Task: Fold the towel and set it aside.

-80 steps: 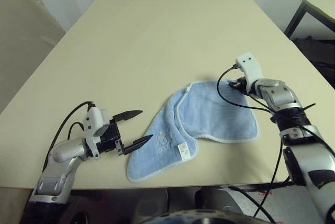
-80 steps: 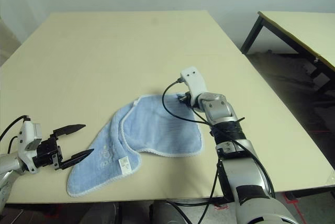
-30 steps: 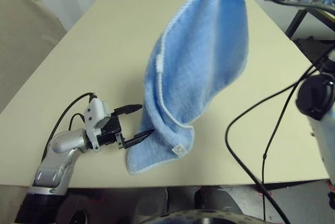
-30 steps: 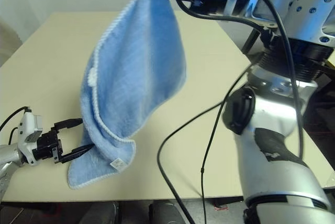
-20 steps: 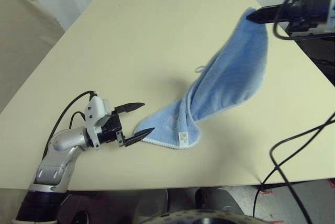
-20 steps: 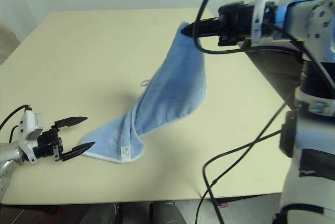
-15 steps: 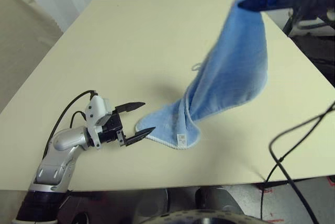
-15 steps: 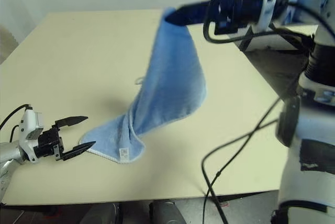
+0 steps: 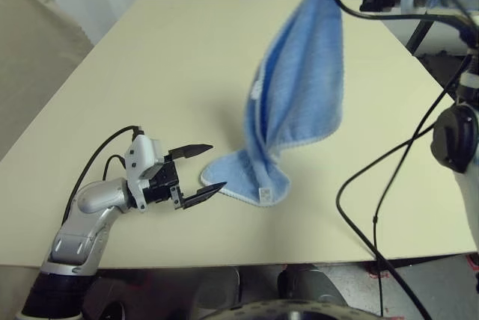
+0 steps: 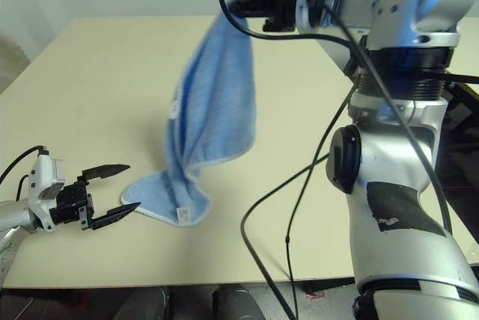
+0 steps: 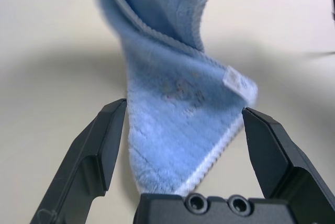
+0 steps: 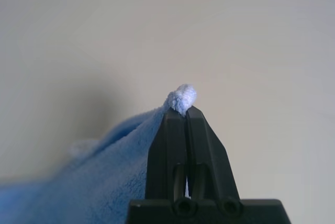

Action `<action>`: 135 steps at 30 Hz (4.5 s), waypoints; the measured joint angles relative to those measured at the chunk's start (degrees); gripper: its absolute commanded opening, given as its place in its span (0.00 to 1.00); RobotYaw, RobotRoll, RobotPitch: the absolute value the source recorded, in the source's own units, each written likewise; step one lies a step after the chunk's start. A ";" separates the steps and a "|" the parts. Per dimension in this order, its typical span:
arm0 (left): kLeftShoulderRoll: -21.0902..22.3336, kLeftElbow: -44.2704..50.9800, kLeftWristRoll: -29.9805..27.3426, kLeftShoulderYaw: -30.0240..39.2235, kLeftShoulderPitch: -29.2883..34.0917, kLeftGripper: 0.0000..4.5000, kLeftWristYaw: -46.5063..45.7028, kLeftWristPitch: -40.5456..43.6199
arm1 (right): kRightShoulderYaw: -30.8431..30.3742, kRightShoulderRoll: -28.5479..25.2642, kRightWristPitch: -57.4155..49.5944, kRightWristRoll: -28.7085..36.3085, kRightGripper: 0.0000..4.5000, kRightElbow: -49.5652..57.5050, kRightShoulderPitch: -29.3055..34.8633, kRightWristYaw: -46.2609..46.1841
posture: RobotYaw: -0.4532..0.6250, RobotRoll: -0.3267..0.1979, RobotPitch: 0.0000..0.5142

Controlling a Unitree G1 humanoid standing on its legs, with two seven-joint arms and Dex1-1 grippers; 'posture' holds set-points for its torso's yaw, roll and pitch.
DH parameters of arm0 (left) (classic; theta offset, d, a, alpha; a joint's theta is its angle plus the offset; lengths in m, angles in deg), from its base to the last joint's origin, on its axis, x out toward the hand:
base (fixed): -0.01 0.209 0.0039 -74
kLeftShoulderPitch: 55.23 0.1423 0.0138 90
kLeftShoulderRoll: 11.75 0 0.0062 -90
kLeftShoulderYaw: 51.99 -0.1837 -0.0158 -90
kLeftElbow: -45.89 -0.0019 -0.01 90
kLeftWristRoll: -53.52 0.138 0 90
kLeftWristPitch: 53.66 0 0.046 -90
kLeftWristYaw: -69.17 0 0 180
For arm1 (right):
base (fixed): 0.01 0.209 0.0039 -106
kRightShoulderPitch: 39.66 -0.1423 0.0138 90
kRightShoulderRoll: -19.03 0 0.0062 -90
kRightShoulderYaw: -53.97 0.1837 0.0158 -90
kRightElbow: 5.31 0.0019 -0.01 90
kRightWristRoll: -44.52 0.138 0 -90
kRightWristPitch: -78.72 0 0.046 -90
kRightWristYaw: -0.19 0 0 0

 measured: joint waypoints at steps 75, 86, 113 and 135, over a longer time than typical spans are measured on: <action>-22.60 -18.70 44.07 -36.78 -34.15 0.79 -22.41 13.77 | 20.65 15.73 -10.89 6.24 0.00 5.73 -0.59 -13.77 | 0.46 0.62 0.09; -22.56 -18.67 44.02 -37.40 -34.07 0.00 -20.39 18.13 | 20.66 15.37 -10.94 6.29 0.00 6.74 -0.52 -13.81 | 0.47 0.62 0.08; -11.04 -33.53 13.71 1.92 -48.65 0.00 -18.28 23.22 | -1.45 -13.75 21.07 -2.20 0.00 10.31 19.86 23.76 | 0.46 0.62 0.06; -0.15 -63.05 12.79 4.82 -67.95 0.00 -15.73 8.76 | 2.32 -4.58 61.52 -22.19 0.00 -22.38 6.55 5.05 | 0.45 0.62 0.05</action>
